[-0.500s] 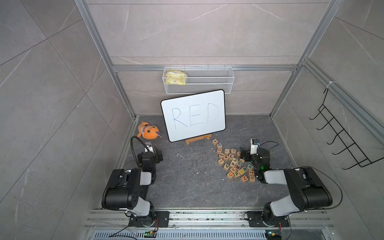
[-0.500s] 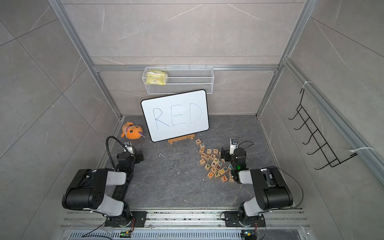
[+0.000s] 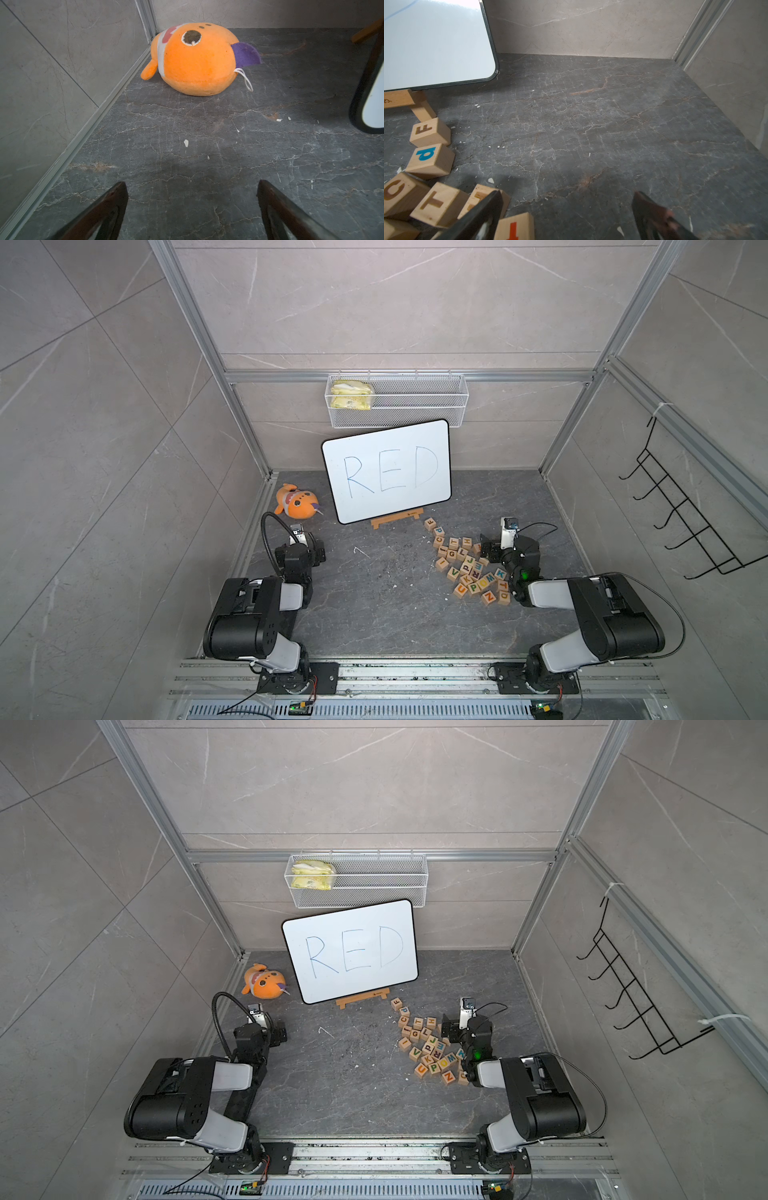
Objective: Assemble the uppercase word "red" with letter blocks
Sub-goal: Pick up the letter block from the center of the board.
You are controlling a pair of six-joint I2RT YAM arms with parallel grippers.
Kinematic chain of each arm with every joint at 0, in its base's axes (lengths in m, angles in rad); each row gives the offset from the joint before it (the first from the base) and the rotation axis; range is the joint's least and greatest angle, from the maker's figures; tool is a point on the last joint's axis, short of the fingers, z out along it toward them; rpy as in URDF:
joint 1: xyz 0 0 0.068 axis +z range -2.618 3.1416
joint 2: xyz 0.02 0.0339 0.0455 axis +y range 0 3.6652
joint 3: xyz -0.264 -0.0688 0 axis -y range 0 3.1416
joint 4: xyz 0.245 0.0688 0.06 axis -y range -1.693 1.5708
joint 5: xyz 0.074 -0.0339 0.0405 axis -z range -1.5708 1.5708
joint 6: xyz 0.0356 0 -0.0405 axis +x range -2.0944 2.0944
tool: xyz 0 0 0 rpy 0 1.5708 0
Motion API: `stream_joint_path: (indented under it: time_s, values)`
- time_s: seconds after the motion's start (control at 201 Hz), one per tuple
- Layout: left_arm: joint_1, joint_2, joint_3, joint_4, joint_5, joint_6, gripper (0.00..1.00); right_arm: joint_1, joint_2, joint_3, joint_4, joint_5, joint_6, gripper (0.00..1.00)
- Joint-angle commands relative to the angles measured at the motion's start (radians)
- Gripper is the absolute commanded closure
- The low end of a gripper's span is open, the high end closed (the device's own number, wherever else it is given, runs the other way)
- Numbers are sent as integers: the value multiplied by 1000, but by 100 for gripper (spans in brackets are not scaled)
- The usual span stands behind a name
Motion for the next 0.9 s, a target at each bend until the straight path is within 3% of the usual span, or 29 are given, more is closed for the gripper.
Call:
stream_joint_path:
  time_s: [0.0,0.234,0.289,0.368,0.443,0.513,0.587,0.622,0.707,0.806,0.891]
  values:
    - [6,-10,22,24,2,-21,0,0,-5,17,-13,-13,-5,0]
    - [6,-16,11,42,-1,-16,0,1,-17,23,-15,-5,-3,0]
    - [5,-47,-1,41,11,-4,0,2,-75,43,-103,3,-1,0]
    - [5,-199,-15,-80,-13,-13,0,3,-205,64,-261,74,38,0]
    - [5,-418,12,-328,-68,-87,0,3,-330,101,-435,181,151,0]
    - [6,-618,75,-586,-79,-236,0,3,-407,197,-724,249,270,0]
    - [6,-781,80,-715,-62,-444,0,0,-404,336,-1081,380,537,0]
    - [5,-845,45,-698,-10,-510,0,-2,-382,391,-1215,402,625,0]
    - [5,-939,-31,-587,247,-494,0,-4,-352,434,-1260,293,601,0]
    - [4,-942,40,-700,426,-507,3,-3,-393,404,-1232,213,608,0]
    - [-8,-888,118,-799,511,-543,7,-3,-447,395,-1251,172,597,0]
